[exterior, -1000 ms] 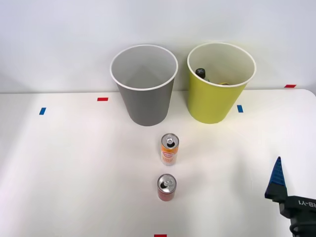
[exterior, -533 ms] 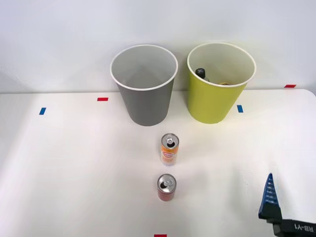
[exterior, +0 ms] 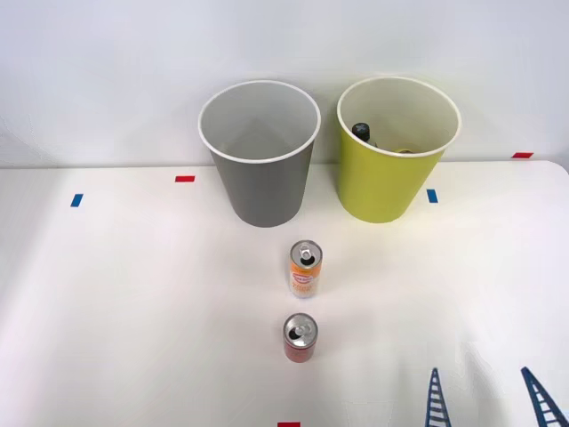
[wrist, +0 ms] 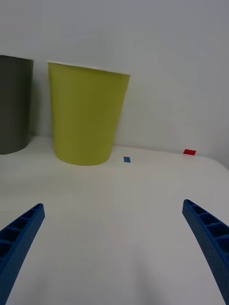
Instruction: Put cans in the gray bin, plastic bottles in the light green bin
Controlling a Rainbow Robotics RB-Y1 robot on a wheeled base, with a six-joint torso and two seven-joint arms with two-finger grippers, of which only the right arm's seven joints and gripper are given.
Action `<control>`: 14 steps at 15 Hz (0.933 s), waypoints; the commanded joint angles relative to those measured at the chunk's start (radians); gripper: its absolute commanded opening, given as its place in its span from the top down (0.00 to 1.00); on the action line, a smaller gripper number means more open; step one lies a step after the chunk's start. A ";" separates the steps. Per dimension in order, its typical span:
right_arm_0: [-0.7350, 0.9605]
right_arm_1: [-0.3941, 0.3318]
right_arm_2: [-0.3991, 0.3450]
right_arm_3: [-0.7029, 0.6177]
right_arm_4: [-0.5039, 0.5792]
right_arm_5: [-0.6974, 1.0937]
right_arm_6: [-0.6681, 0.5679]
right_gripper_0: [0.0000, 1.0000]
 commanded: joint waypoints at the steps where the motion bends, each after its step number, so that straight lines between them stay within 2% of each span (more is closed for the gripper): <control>1: 0.005 -0.025 0.050 0.017 0.006 -0.004 0.110 0.00; 6: 0.046 -0.075 0.096 0.017 -0.017 0.001 0.117 0.00; 14: 0.089 -0.072 0.099 0.017 -0.038 0.035 0.119 0.00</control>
